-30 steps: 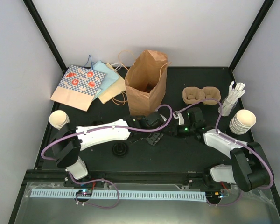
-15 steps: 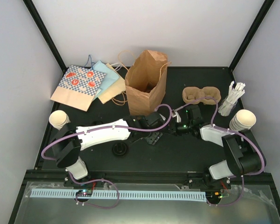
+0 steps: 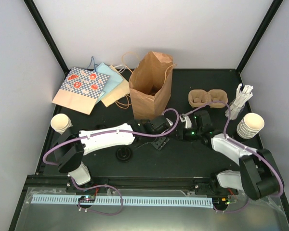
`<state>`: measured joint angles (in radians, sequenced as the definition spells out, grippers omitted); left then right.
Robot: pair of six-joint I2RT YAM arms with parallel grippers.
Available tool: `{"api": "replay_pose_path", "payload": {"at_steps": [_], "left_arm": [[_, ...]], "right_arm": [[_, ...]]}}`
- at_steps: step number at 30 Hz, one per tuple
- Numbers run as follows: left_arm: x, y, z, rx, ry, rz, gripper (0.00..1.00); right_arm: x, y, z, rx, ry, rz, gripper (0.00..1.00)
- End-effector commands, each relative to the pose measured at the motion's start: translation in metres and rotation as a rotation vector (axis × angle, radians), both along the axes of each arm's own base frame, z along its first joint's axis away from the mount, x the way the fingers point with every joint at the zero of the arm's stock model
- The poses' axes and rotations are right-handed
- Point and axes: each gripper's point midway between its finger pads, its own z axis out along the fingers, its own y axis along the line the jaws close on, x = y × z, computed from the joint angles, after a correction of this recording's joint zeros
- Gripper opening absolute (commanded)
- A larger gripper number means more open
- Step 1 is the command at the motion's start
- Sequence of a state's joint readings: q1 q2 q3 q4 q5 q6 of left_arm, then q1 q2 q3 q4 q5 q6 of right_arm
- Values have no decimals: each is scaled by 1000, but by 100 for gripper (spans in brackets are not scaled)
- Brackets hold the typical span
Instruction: Pack the takeout coffee
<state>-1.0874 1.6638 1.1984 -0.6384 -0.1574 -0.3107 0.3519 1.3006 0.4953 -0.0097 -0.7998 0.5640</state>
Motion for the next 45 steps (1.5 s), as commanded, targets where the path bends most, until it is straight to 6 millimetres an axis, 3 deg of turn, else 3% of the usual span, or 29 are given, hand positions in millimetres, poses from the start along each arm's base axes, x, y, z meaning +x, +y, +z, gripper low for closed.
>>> {"api": "replay_pose_path", "payload": {"at_steps": [1, 5, 11, 20, 33, 45], "left_arm": [[-73, 35, -75, 191, 332, -122, 49], [-74, 35, -68, 187, 315, -164, 49], [-72, 35, -55, 180, 281, -217, 49], [-71, 39, -59, 215, 274, -218, 49], [-71, 38, -60, 216, 276, -207, 49], [-70, 36, -59, 216, 272, -208, 49]], "right_arm": [[9, -27, 6, -136, -50, -117, 38], [19, -27, 34, -75, -134, -142, 39], [18, -11, 38, 46, -116, -90, 35], [10, -7, 15, 50, -43, -41, 33], [-19, -6, -17, 56, 64, 11, 32], [-6, 2, 31, 125, -50, 18, 32]]}}
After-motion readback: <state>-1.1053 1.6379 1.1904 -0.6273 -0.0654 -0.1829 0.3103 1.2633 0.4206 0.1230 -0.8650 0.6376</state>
